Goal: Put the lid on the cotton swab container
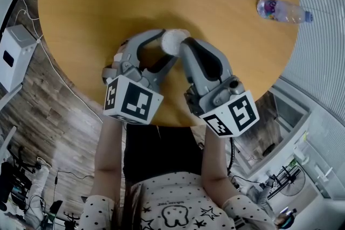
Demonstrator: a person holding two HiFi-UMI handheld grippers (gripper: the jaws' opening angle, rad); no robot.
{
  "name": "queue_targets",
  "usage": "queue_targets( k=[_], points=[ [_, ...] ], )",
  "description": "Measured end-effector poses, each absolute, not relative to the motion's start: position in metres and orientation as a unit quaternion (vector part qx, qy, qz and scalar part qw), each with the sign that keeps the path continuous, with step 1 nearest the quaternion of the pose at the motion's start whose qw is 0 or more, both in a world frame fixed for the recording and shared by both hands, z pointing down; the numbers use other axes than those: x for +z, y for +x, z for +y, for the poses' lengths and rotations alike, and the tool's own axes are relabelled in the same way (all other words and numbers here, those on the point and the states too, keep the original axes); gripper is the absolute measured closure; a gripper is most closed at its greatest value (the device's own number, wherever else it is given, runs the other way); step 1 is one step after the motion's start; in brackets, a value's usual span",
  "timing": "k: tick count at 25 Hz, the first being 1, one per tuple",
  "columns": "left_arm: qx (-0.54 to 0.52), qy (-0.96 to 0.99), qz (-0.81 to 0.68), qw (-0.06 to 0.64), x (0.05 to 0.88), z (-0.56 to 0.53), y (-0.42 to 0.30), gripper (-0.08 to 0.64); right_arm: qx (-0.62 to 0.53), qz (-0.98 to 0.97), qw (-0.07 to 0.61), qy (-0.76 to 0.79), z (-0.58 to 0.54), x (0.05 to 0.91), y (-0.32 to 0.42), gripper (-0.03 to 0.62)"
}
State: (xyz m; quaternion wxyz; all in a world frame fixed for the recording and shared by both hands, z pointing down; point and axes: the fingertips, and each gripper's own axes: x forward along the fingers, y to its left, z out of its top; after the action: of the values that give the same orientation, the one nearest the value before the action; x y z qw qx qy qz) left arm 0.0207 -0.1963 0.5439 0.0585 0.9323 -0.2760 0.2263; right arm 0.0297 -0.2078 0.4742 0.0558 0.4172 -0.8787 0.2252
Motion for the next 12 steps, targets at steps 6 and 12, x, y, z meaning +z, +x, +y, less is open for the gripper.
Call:
queue_targets(
  k=[6, 12],
  points=[
    [0.226, 0.932, -0.277, 0.057, 0.5446, -0.1960, 0.0201, 0.316, 0.244, -0.872, 0.053, 0.422, -0.2062, 0.4773, 0.0275, 0.588],
    [0.226, 0.933, -0.276, 0.057, 0.5445, -0.1961, 0.0202, 0.316, 0.232, -0.871, 0.087, 0.425, -0.2062, 0.4787, 0.0241, 0.588]
  ],
)
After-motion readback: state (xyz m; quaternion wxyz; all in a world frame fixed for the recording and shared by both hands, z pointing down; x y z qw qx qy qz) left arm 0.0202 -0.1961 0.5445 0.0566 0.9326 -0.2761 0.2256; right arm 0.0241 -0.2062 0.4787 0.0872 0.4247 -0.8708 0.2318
